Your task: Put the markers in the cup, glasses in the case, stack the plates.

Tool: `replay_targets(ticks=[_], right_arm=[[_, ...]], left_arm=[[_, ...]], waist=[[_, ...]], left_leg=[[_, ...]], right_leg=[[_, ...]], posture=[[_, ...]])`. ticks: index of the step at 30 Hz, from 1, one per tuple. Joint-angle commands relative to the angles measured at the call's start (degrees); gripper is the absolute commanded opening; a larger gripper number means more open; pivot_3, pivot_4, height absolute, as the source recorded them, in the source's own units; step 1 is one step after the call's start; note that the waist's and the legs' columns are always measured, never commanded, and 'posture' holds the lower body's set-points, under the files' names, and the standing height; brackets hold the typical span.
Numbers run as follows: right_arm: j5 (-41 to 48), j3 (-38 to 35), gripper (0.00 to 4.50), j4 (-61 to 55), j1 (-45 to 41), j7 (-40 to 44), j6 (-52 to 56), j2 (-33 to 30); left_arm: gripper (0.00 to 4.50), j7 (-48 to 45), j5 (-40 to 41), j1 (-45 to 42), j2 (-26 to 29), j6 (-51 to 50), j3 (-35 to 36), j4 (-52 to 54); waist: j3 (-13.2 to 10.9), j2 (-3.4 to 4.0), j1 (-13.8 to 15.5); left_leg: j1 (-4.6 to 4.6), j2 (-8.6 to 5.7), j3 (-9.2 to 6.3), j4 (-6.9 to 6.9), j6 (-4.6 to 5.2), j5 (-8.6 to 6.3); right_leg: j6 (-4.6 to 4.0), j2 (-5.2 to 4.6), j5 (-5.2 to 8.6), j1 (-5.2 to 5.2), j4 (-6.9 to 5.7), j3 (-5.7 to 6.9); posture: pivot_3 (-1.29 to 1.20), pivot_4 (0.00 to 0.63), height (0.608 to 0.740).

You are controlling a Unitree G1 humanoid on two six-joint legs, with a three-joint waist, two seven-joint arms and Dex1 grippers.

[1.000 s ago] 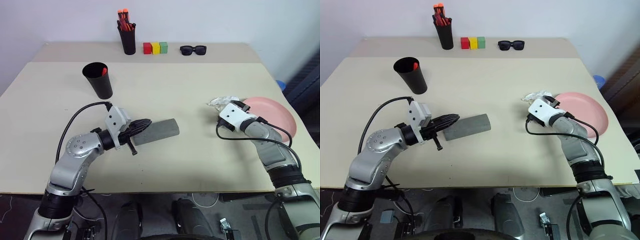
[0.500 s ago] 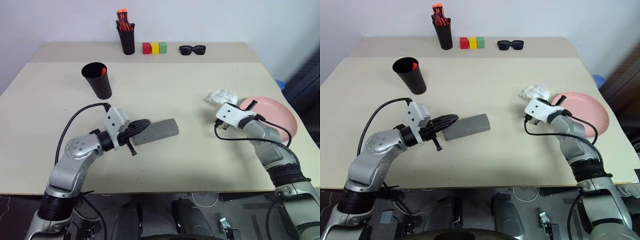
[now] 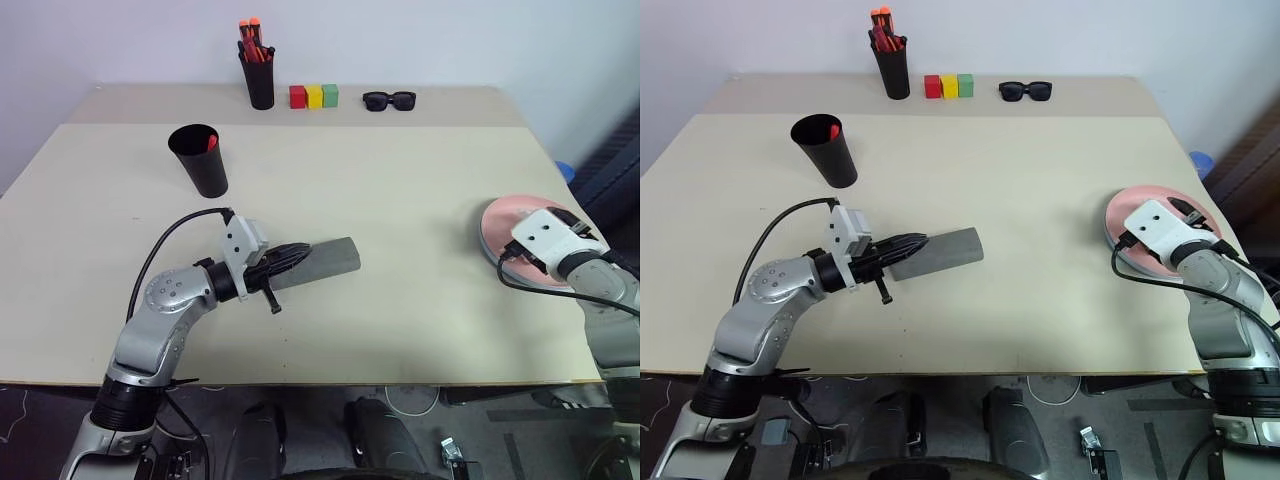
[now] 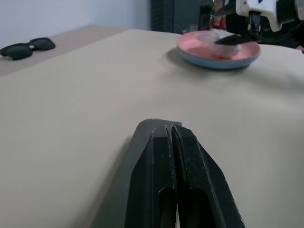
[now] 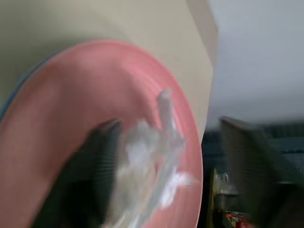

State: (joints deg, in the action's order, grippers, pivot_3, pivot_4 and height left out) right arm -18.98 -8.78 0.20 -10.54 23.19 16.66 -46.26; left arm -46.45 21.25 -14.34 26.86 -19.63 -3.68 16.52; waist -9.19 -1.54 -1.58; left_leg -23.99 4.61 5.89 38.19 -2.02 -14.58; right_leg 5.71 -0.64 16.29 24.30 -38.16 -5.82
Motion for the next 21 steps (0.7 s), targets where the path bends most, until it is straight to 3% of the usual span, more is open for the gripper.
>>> replay_targets(ticks=[1,11,15,21], right_arm=[[2.3,-1.4,3.89,-2.3,-1.4,1.4,-1.2,-0.9],[18.2,1.3,3.89,-6.1,-10.2,9.6,-4.6,8.5],[22.3,6.0,3.89,-4.5,-12.1,14.0,-5.3,13.1],[24.2,8.0,3.89,4.1,-17.2,16.6,-8.1,15.5]], left_arm=[[0.05,-0.5,1.0,-0.7,0.1,1.1,0.8,1.1],[0.05,5.4,-0.2,1.9,2.0,1.7,8.0,0.8],[0.05,9.5,-1.8,8.8,6.3,2.8,18.2,2.0],[0.05,12.0,-1.4,17.3,7.4,2.1,24.9,6.4]], waist=[[0.0,0.0,0.1],[0.0,-0.03,-0.9],[0.0,-0.04,-1.1],[-0.1,-0.08,-0.8]], left_leg=[[-0.01,0.0,0.0,0.0,0.0,0.0],[-0.01,0.02,-0.06,-0.04,0.0,0.0],[-0.02,0.05,-0.02,-0.04,0.0,0.0],[-0.04,0.01,0.05,-0.02,0.01,0.0]], right_leg=[[0.01,0.0,0.0,0.0,0.0,0.0],[0.03,0.02,-0.02,-0.01,-0.02,0.04],[0.03,0.0,-0.02,0.0,-0.01,0.04],[-0.09,-0.09,0.04,0.01,0.03,0.06]], posture=[[0.0,0.15,0.722],[0.0,0.15,0.722],[0.0,0.15,0.722],[0.0,0.15,0.722]])
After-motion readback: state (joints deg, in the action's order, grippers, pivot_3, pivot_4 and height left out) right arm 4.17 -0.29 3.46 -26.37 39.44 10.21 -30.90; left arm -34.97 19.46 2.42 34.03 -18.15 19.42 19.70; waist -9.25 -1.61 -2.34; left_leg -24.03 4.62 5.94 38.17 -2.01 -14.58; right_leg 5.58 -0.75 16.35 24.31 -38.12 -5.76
